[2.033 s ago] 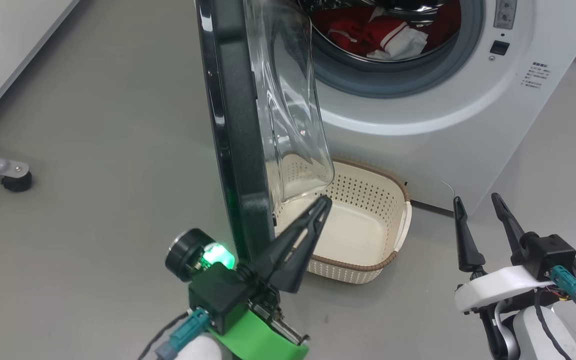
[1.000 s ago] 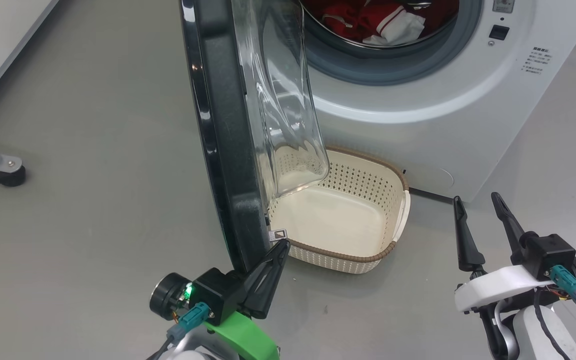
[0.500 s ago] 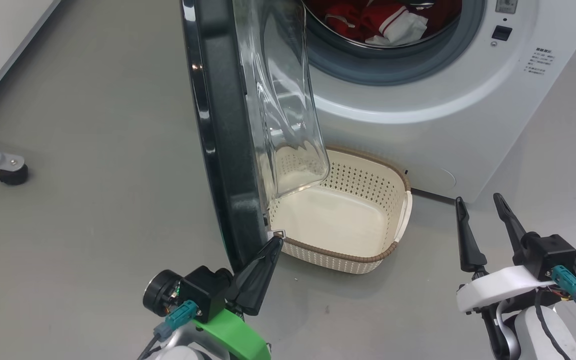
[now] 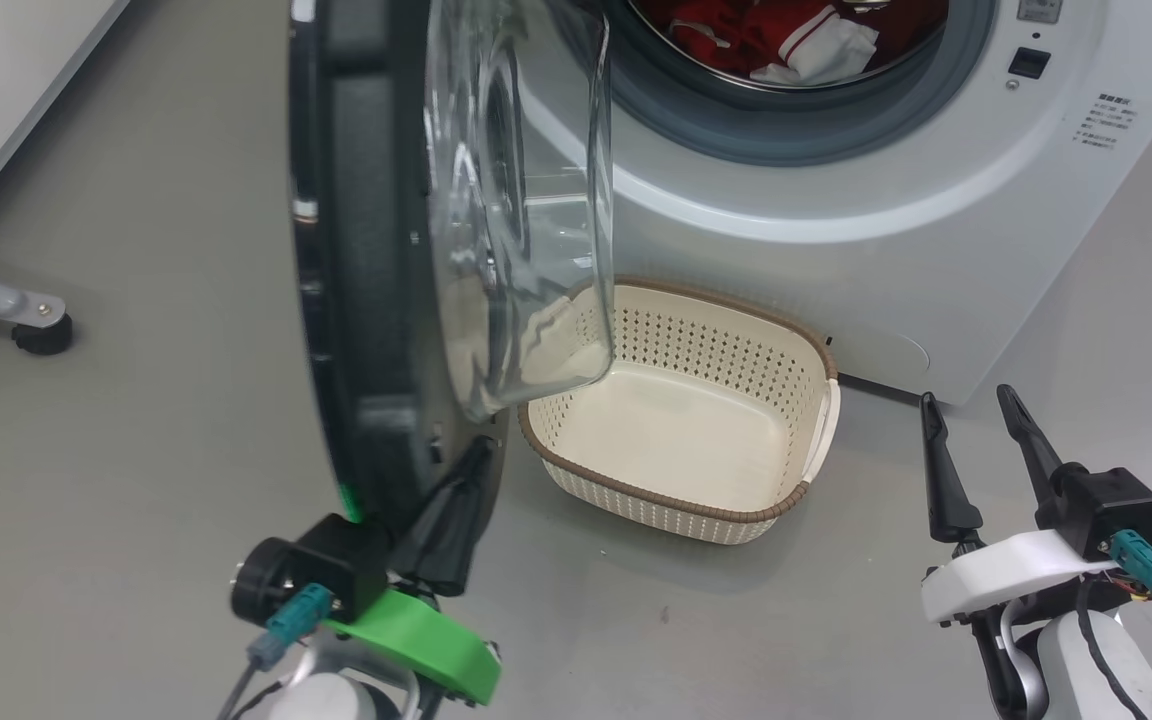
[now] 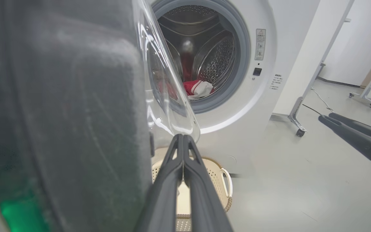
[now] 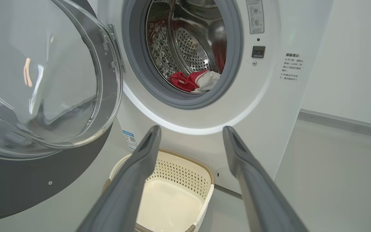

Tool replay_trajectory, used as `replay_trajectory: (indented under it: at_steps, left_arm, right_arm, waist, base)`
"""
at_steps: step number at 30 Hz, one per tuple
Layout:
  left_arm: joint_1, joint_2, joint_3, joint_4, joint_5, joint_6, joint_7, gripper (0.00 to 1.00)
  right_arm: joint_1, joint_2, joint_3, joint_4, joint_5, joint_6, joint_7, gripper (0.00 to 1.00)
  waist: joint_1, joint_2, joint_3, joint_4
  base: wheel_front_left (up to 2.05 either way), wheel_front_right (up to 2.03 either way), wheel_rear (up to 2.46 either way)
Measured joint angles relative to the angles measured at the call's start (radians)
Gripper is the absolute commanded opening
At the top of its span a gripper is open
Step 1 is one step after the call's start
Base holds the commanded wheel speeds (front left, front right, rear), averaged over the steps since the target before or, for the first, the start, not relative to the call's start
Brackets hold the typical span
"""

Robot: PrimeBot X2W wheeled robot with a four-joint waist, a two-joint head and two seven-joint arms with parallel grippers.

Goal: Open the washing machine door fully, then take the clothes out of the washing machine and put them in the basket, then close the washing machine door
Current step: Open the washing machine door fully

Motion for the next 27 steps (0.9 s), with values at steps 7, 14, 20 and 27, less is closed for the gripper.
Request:
replay_trajectory:
  at_steps: [7,14,20,27]
  left_arm:
    - [0.000,0.015,0.090,0.027,-0.012,0.038,-0.026,0.00]
    - [0.000,0.043,0.192,0.064,-0.037,0.058,-0.049,0.00]
    - [-0.004,0.068,0.257,0.092,-0.043,0.066,-0.063,0.00]
    - [-0.056,0.085,0.332,0.140,-0.063,0.069,-0.074,0.00]
  right_arm:
    - [0.000,0.000,-0.007,0.000,-0.004,0.007,0.000,1.00]
    - [-0.001,0.000,-0.011,-0.002,-0.010,0.007,0.000,1.00]
    - [-0.004,-0.001,-0.018,-0.007,-0.020,0.010,0.000,1.00]
    - [-0.022,-0.010,-0.019,-0.011,-0.029,0.015,0.000,1.00]
  waist:
    - [0.0000,0.0000,0.006,0.008]
    - [0.0000,0.0000,0.010,0.009]
    - [0.0000,0.0000,0.027,0.007]
    - [0.0000,0.0000,0.048,0.000]
  base:
    - [0.00,0.00,0.00]
    - [0.00,0.00,0.00]
    - [0.00,0.00,0.00]
    - [0.00,0.00,0.00]
